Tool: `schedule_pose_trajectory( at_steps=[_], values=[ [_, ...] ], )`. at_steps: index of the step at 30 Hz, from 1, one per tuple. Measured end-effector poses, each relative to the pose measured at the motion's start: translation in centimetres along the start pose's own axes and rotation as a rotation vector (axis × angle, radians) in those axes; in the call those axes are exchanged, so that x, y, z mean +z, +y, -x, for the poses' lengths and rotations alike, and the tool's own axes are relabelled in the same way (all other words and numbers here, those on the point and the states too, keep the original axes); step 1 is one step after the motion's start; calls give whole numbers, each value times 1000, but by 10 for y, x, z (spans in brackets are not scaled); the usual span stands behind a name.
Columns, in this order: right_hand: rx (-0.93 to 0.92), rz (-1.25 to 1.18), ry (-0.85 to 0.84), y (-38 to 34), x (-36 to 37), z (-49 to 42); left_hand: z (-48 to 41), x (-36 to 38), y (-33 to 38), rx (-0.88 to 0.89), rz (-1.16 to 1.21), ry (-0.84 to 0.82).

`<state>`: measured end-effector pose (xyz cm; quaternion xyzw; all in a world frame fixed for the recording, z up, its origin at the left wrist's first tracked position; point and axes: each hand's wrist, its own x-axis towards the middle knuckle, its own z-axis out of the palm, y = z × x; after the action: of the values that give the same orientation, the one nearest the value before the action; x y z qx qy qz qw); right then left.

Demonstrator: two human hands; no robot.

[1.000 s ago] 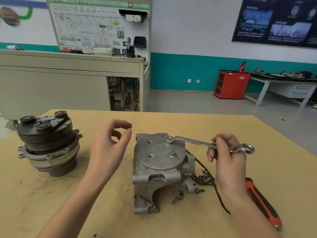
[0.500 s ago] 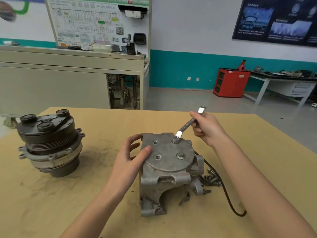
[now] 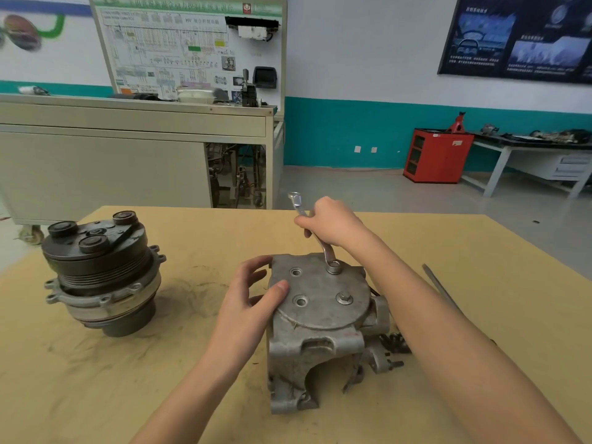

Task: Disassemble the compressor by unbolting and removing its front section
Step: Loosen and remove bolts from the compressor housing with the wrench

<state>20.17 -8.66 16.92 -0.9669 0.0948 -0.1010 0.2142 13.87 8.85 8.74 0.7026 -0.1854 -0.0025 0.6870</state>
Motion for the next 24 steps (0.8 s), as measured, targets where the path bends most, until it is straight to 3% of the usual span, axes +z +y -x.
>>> schedule_pose_trajectory(
  at_steps=[5,9,12,16,20,24],
  values=[
    [-294,415,-21,-24,-2,7,-1,0,-1,0,-7,6],
    [-621,724,142,-44,0,33,-1,0,-2,8,-31,4],
    [-722,804,279,-41,0,62,-2,0,-4,20,-67,9],
    [-718,771,390,-23,-3,102,-1,1,-3,20,-46,3],
    [-829,521,439,0,-7,132,-2,2,-4,33,7,5],
    [-804,338,497,33,-14,151,0,1,-6,-4,32,11]
  ],
)
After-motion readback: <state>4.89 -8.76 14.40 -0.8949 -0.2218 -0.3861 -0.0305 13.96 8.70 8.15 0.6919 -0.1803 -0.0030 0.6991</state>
